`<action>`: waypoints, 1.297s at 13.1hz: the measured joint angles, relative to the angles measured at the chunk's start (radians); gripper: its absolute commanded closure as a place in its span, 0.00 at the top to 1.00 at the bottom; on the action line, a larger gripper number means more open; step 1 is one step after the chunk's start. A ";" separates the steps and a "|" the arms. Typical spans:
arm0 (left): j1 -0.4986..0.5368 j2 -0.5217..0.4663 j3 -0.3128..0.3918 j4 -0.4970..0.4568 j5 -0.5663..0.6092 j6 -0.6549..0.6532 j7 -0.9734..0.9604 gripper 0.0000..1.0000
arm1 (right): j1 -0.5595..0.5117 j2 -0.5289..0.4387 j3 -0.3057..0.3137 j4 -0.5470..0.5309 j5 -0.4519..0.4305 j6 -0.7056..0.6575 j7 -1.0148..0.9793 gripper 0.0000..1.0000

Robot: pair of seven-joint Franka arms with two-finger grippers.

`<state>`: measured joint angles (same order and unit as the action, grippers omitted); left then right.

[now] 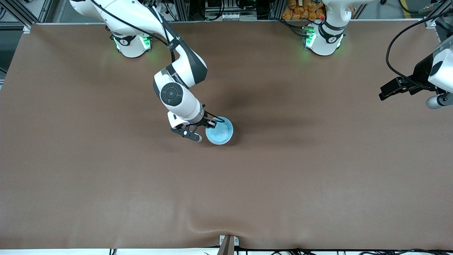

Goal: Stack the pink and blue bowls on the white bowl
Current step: 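Carry the blue bowl with the right gripper over the pink bowl, then lower the blue bowl into the pink bowl and open the right gripper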

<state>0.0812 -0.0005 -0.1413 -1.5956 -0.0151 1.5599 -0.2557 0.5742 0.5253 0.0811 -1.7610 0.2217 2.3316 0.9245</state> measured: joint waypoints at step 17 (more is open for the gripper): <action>0.001 0.000 0.002 0.000 0.000 0.001 0.000 1.00 | 0.004 0.042 -0.017 -0.019 -0.002 0.039 0.000 1.00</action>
<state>0.0822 -0.0005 -0.1393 -1.5956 -0.0151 1.5605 -0.2557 0.5784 0.5674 0.0644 -1.7802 0.2193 2.3702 0.9244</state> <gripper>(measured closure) 0.000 0.445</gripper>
